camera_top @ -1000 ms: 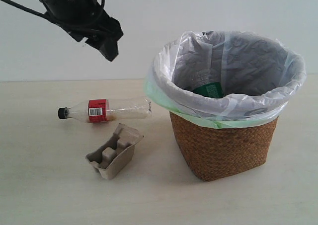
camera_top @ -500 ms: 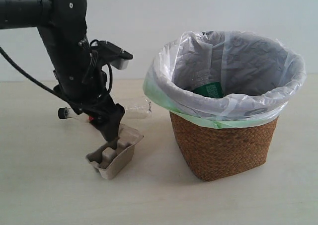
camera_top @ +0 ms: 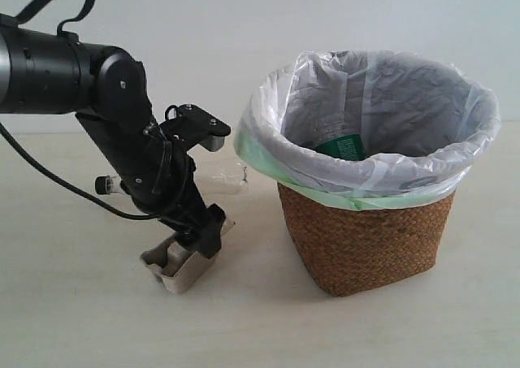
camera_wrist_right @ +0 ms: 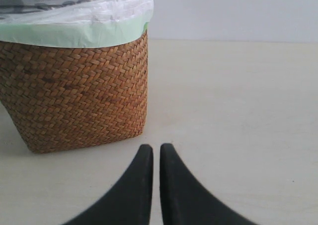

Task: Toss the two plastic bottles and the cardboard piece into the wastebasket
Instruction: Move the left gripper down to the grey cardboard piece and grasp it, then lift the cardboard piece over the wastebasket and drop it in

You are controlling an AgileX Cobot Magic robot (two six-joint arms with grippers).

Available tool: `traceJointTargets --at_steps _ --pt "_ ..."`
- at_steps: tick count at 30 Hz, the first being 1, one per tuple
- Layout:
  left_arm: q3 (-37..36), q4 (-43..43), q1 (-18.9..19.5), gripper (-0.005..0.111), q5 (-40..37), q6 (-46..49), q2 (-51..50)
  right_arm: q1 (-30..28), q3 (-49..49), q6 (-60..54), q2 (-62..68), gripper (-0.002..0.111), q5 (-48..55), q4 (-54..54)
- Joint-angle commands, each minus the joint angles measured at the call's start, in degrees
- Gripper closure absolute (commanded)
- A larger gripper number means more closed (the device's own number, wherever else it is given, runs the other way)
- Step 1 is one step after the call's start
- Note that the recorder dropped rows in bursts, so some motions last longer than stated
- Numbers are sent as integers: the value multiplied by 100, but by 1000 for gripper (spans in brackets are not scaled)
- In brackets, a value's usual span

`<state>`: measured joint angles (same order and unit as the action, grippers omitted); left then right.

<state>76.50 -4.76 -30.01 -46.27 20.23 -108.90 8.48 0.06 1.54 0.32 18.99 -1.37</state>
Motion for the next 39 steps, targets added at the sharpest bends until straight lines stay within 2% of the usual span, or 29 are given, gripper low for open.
traceJointTargets --at_steps 1,5,10,14,17,18,23,26,31,33,36,39 --pt "-46 -98 15 16 417 37 -322 8 -6 -22 -32 106 -54 -46" --pt "-46 -75 37 16 549 33 -647 8 -6 -22 -32 106 -54 -46" --pt "-46 -98 425 16 598 33 -838 8 -6 -22 -32 106 -54 -46" --pt "-46 -434 551 17 562 366 -850 8 -6 -22 -32 106 -54 -46" --pt "-46 -920 529 31 562 890 -850 8 -6 -22 -32 106 -54 -46" --pt "-46 -1053 529 42 562 1088 -850 8 -6 -22 -32 106 -54 -46" --pt "-46 -1044 549 76 312 1105 -1159 8 -6 -22 -32 106 -54 -46" --pt "-46 -1044 549 103 122 1314 -1179 8 -6 -22 -32 106 -54 -46" --pt "-46 -1028 549 103 253 1300 -745 8 -6 -22 -32 106 -54 -46" --pt "-46 -538 549 103 481 814 -335 8 -6 -22 -32 106 -54 -46" --pt "-46 1058 553 103 567 -668 372 8 -6 -22 -32 106 -54 -46" --pt "-46 2050 576 103 557 -1612 877 8 -6 -22 -32 106 -54 -46"
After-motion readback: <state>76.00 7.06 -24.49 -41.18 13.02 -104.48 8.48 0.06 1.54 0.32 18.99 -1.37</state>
